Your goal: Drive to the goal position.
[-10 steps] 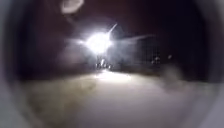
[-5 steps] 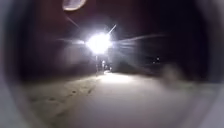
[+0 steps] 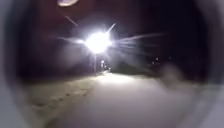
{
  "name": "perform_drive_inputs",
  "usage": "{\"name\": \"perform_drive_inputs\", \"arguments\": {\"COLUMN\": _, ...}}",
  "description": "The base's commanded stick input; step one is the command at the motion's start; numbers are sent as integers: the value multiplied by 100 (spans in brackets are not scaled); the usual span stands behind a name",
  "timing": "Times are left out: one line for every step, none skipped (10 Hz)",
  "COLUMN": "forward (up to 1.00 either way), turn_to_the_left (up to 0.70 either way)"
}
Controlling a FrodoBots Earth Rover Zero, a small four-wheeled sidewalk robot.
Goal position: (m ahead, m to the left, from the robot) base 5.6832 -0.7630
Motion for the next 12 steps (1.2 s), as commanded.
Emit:
{"name": "perform_drive_inputs", "arguments": {"forward": 100, "turn_to_the_left": 3}}
{"name": "perform_drive_inputs", "arguments": {"forward": 100, "turn_to_the_left": 3}}
{"name": "perform_drive_inputs", "arguments": {"forward": 100, "turn_to_the_left": 3}}
{"name": "perform_drive_inputs", "arguments": {"forward": 100, "turn_to_the_left": 3}}
{"name": "perform_drive_inputs", "arguments": {"forward": 100, "turn_to_the_left": 3}}
{"name": "perform_drive_inputs", "arguments": {"forward": 100, "turn_to_the_left": 3}}
{"name": "perform_drive_inputs", "arguments": {"forward": 100, "turn_to_the_left": 3}}
{"name": "perform_drive_inputs", "arguments": {"forward": 100, "turn_to_the_left": 3}}
{"name": "perform_drive_inputs", "arguments": {"forward": 100, "turn_to_the_left": 3}}
{"name": "perform_drive_inputs", "arguments": {"forward": 100, "turn_to_the_left": 13}}
{"name": "perform_drive_inputs", "arguments": {"forward": 100, "turn_to_the_left": 19}}
{"name": "perform_drive_inputs", "arguments": {"forward": 100, "turn_to_the_left": 17}}
